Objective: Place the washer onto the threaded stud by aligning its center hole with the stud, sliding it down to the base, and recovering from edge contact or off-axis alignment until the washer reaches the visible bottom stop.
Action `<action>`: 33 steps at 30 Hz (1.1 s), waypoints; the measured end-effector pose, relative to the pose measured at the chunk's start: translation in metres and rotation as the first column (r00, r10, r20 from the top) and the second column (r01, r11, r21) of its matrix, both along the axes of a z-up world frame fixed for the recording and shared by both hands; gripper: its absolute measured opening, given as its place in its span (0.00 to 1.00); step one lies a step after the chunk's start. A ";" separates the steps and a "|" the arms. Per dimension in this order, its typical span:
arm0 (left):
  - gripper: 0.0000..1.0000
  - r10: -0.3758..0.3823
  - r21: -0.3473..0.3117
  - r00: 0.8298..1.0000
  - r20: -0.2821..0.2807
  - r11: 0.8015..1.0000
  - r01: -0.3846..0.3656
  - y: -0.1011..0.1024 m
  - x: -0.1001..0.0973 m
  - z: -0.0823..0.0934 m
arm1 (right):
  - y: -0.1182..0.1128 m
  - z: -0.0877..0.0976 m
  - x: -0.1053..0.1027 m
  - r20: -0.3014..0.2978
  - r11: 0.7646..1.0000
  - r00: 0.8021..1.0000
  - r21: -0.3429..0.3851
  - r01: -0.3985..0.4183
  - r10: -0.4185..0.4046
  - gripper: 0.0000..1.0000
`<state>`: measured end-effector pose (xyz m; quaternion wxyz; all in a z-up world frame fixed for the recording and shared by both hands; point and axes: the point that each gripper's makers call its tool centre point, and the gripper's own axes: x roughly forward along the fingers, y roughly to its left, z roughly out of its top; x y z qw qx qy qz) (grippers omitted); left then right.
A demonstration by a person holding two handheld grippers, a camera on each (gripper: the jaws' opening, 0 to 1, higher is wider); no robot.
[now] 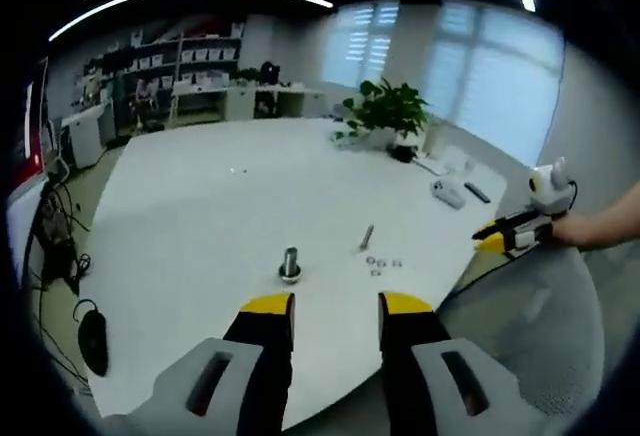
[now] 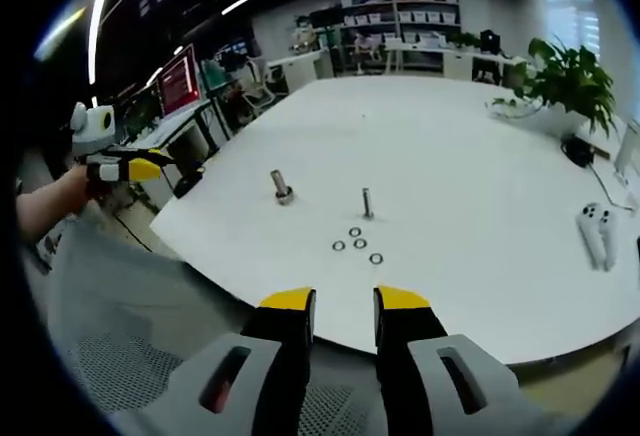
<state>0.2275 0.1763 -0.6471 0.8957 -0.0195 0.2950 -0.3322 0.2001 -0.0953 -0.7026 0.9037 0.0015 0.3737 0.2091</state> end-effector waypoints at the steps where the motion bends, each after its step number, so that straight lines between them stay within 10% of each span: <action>1: 0.33 -0.005 0.011 1.000 0.002 1.000 0.005 -0.001 -0.007 0.000 | 0.000 0.000 0.000 -0.003 1.000 1.000 -0.001 -0.003 0.003 0.26; 12: 0.33 0.067 -0.070 0.998 -0.013 0.995 -0.068 0.005 -0.029 0.001 | 0.003 -0.006 -0.004 -0.044 0.999 0.999 -0.010 -0.032 0.031 0.26; 33: 0.32 0.068 0.032 0.996 0.051 0.997 -0.070 0.014 -0.024 -0.013 | 0.012 -0.011 -0.010 -0.072 0.997 0.995 -0.010 -0.075 0.074 0.26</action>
